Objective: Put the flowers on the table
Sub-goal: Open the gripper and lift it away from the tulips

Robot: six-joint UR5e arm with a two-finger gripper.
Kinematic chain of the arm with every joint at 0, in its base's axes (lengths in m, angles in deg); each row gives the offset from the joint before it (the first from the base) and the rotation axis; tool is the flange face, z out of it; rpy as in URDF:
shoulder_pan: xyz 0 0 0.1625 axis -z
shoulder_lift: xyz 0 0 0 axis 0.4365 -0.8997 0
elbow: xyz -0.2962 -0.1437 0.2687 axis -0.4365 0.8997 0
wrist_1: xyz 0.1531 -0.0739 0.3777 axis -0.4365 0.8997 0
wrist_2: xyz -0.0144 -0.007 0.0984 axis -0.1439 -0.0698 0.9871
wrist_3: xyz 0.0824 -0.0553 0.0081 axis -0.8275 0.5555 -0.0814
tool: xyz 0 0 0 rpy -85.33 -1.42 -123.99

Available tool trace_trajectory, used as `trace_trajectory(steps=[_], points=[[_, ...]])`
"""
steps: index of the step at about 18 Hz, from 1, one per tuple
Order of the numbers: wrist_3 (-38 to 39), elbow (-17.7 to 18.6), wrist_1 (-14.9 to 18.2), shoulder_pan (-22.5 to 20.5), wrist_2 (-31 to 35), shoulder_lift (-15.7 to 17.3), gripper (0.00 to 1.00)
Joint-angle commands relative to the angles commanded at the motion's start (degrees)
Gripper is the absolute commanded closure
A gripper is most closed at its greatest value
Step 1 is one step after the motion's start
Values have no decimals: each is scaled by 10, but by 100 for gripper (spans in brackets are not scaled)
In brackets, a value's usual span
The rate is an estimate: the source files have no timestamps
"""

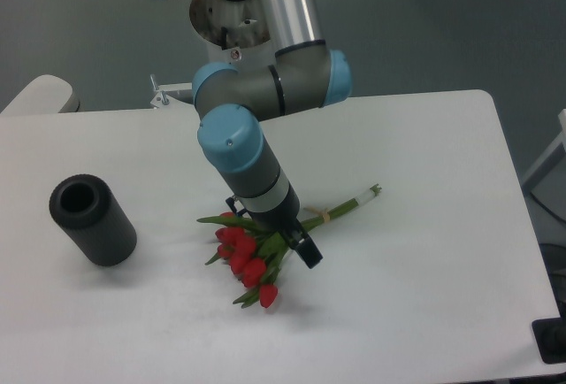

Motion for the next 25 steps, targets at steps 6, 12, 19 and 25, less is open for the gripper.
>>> trace_trajectory(steps=[6, 12, 19, 25], points=[[18, -96, 82, -48, -133, 0, 0], [9, -144, 126, -88, -203, -1, 0], [-82, -165, 152, -134, -223, -4, 0], [-141, -168, 158, -162, -226, -11, 0]])
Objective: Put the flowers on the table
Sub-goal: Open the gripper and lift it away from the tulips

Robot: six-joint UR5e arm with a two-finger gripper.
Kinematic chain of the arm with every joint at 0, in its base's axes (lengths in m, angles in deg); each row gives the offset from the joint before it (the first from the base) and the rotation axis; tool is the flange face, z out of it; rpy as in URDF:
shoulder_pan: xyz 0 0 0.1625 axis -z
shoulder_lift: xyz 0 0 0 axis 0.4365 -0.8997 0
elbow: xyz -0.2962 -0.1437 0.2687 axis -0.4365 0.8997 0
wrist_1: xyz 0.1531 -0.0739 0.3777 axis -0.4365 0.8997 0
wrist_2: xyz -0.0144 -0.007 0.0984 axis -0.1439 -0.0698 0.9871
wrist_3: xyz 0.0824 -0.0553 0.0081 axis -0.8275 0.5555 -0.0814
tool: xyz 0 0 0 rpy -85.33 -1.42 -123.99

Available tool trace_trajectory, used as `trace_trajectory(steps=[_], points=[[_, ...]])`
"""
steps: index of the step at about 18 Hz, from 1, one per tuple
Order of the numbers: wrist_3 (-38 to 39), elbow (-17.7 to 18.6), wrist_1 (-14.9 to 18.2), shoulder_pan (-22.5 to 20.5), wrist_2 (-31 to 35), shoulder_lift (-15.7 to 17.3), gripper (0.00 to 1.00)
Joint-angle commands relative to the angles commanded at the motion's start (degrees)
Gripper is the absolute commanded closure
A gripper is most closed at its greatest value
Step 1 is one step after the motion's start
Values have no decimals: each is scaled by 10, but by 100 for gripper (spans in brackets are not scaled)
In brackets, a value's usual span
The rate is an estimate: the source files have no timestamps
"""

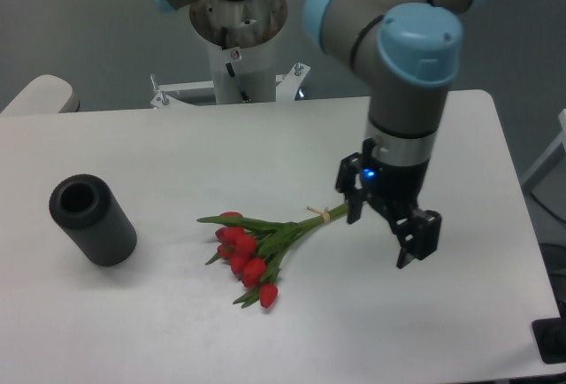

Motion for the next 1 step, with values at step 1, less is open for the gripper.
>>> trace_trajectory(steps=[1], points=[[0, 0, 0, -1, 0, -2, 0]])
